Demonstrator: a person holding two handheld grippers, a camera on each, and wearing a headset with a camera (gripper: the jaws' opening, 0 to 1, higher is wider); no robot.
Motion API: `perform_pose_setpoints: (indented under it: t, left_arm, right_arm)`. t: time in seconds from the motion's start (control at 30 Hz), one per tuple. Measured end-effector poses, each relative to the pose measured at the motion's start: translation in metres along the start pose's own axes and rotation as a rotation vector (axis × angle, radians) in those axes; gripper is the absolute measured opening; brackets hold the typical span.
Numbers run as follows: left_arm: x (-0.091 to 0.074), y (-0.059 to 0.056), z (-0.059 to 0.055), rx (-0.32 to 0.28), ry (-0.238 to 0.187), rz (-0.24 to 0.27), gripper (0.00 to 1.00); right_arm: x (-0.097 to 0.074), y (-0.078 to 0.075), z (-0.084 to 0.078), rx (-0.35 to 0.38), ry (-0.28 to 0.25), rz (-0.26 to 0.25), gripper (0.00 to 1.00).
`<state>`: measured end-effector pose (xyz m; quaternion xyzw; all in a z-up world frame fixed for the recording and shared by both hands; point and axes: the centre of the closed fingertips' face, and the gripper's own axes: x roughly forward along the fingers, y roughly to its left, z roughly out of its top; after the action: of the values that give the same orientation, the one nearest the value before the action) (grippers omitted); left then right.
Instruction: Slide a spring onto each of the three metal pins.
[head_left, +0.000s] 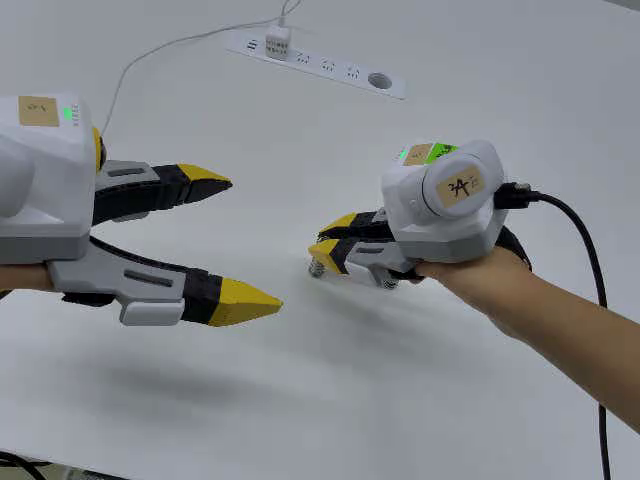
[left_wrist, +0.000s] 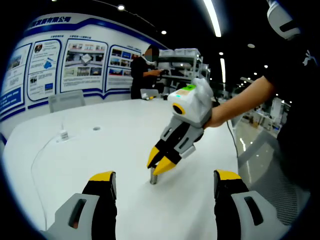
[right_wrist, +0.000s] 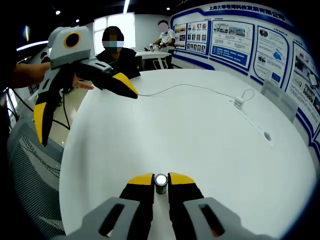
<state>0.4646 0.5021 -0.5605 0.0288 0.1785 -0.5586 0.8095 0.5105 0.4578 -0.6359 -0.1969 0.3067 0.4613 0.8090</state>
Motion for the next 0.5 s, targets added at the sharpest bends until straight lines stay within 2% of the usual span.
perform_pose_setpoints:
  t: [0.17,0.27,0.5]
  left_arm:
    - [0.001,-0.004,0.0,0.0,0.004,-0.007,0.82]
    - [0.002,-0.006,0.001,0.003,0.005,-0.01,0.82]
    - [0.003,-0.008,0.003,0.006,0.004,-0.01,0.83]
  right_arm:
    - [-0.002,0.005,0.001,-0.04,-0.003,0.016,0.12]
    - [-0.005,0.004,0.005,-0.039,-0.023,0.009,0.18]
    - [-0.016,0.005,0.013,-0.041,-0.054,-0.005,0.18]
